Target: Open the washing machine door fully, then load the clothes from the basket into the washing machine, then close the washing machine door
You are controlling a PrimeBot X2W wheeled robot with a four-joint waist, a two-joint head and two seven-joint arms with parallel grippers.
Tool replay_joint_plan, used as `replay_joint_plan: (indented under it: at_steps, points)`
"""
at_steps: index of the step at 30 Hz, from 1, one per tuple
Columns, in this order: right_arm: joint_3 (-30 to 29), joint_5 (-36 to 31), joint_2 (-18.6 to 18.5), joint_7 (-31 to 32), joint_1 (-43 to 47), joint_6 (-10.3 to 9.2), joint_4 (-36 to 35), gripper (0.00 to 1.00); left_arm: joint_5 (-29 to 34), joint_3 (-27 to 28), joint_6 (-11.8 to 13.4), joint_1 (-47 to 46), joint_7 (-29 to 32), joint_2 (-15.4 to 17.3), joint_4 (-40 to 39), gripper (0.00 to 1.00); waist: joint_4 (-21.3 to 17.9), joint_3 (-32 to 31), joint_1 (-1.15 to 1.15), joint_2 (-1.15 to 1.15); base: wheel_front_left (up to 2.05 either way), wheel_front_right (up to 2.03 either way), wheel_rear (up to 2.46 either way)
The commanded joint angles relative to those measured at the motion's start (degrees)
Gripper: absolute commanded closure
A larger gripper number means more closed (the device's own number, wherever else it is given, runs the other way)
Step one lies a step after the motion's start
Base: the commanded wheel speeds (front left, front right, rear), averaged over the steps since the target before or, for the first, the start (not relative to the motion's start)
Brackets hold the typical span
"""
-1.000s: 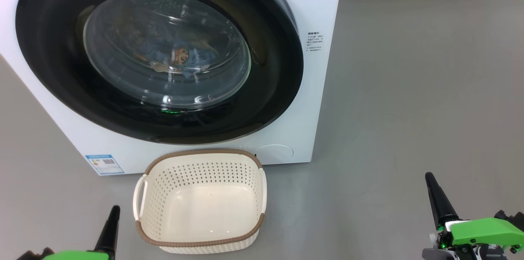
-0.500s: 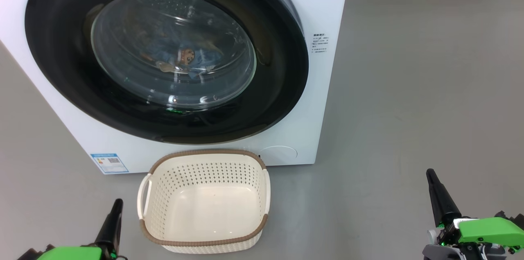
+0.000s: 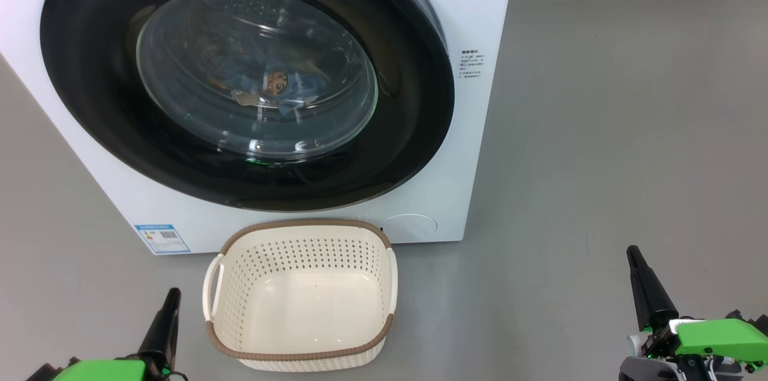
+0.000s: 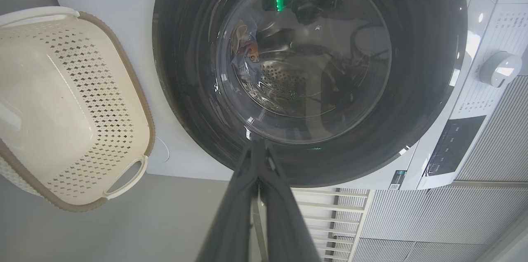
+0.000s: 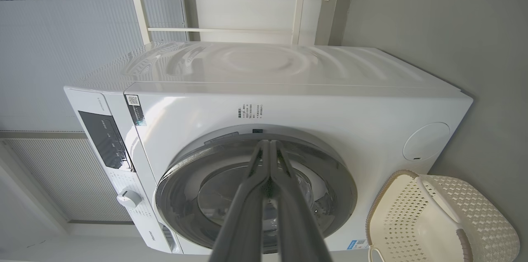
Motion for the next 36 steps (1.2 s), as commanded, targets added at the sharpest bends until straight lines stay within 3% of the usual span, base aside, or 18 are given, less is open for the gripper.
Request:
replay_joint_plan:
  at_steps: [1,36]
  points:
    - [1.28,0.17,-0.12,0.41,-0.79,0.09,-1.75,1.0,-0.49,2.0,-0.15,-2.46,0.36,0.74,-1.53,1.0,0.0,0.0,0.0,0.0,0.0,0.0,0.0]
    - [1.23,0.12,-0.08,0.45,-0.79,0.09,-1.75,1.0,-0.5,1.99,-0.15,-2.46,0.36,0.74,-1.53,1.0,0.0,0.0,0.0,0.0,0.0,0.0,0.0]
